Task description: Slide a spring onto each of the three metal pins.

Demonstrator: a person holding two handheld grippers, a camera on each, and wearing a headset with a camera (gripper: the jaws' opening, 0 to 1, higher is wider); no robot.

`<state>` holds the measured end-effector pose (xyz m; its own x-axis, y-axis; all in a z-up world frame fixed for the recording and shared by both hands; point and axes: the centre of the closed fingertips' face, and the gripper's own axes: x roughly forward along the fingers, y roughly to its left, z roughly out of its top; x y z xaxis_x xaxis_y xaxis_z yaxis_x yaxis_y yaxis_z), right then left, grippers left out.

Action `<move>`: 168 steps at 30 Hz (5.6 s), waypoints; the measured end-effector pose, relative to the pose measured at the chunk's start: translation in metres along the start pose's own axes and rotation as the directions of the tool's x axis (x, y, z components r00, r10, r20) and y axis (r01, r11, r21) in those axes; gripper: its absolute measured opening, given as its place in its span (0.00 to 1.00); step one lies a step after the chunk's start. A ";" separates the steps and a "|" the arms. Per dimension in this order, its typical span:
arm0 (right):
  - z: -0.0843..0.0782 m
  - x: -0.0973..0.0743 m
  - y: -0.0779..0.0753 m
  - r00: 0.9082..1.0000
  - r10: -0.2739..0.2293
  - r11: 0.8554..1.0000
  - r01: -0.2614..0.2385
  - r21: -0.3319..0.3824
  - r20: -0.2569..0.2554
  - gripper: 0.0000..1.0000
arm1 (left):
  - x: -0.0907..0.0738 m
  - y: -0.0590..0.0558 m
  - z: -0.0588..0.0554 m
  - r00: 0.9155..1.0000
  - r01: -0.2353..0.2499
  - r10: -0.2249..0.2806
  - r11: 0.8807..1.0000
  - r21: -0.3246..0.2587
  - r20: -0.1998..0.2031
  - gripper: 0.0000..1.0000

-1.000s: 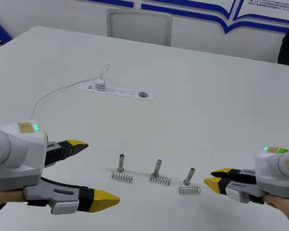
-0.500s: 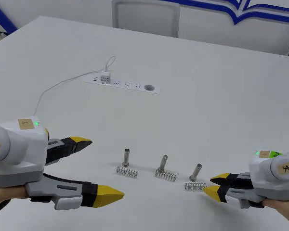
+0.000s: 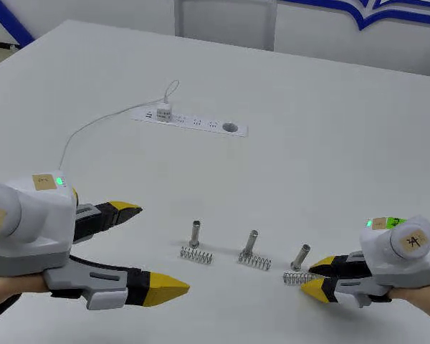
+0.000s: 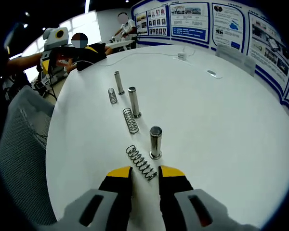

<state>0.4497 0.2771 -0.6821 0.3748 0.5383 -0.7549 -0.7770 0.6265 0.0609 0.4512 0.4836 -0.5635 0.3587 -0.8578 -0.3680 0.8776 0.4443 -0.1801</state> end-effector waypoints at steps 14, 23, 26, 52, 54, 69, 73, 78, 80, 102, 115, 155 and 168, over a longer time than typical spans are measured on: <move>-0.006 -0.011 0.012 0.999 0.024 0.997 -0.026 -0.078 -0.032 0.11 | 0.001 -0.003 0.004 1.000 0.011 -0.011 1.000 0.008 0.006 0.90; -0.004 -0.018 0.011 0.999 -0.024 0.991 0.018 -0.129 -0.044 0.10 | 0.002 -0.006 0.009 1.000 0.014 -0.015 1.000 0.026 0.014 0.90; 0.004 -0.025 0.017 0.999 -0.022 0.986 0.015 -0.167 -0.036 0.10 | 0.004 -0.009 0.010 1.000 0.020 -0.021 0.999 0.031 0.018 0.89; 0.097 -0.053 0.099 0.996 0.090 0.869 -0.065 -0.491 0.027 0.10 | 0.042 -0.063 0.023 0.989 0.147 -0.148 0.980 0.137 -0.003 0.78; 0.102 -0.052 0.104 0.995 0.100 0.862 -0.073 -0.501 0.028 0.10 | 0.044 -0.064 0.022 0.988 0.154 -0.155 0.976 0.150 -0.010 0.75; 0.122 -0.049 0.125 0.992 0.126 0.806 -0.096 -0.584 0.010 0.10 | 0.048 -0.078 0.018 0.972 0.232 -0.232 0.957 0.173 -0.023 0.43; 0.123 -0.048 0.127 0.991 0.131 0.801 -0.102 -0.590 0.006 0.10 | 0.048 -0.079 0.018 0.971 0.238 -0.238 0.954 0.182 -0.022 0.35; 0.124 -0.049 0.127 0.992 0.130 0.795 -0.105 -0.598 -0.002 0.10 | 0.046 -0.081 0.018 0.968 0.250 -0.250 0.949 0.191 -0.026 0.26; 0.124 -0.049 0.127 0.991 0.130 0.793 -0.105 -0.600 -0.002 0.10 | 0.045 -0.082 0.018 0.967 0.253 -0.253 0.947 0.197 -0.027 0.23; 0.131 -0.051 0.133 0.987 0.160 0.782 -0.117 -0.612 0.016 0.11 | 0.040 -0.089 0.016 0.955 0.294 -0.292 0.906 0.304 -0.054 0.10; 0.125 -0.050 0.131 0.984 0.180 0.801 -0.144 -0.581 0.004 0.11 | 0.039 -0.091 0.016 0.948 0.316 -0.312 0.895 0.315 -0.064 0.10; 0.175 -0.079 0.149 0.918 0.326 0.885 -0.212 -0.413 0.227 0.10 | 0.047 -0.092 0.031 0.955 0.291 -0.289 0.885 0.363 -0.061 0.10; 0.180 -0.075 0.149 0.918 0.311 0.906 -0.207 -0.370 0.248 0.11 | 0.048 -0.091 0.032 0.958 0.283 -0.282 0.891 0.356 -0.057 0.10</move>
<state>0.3973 0.4314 -0.4988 0.2278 0.8284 -0.5117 -0.9684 0.2476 -0.0304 0.3988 0.3940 -0.5357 0.0783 -0.9321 -0.3535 0.9963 0.0609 0.0601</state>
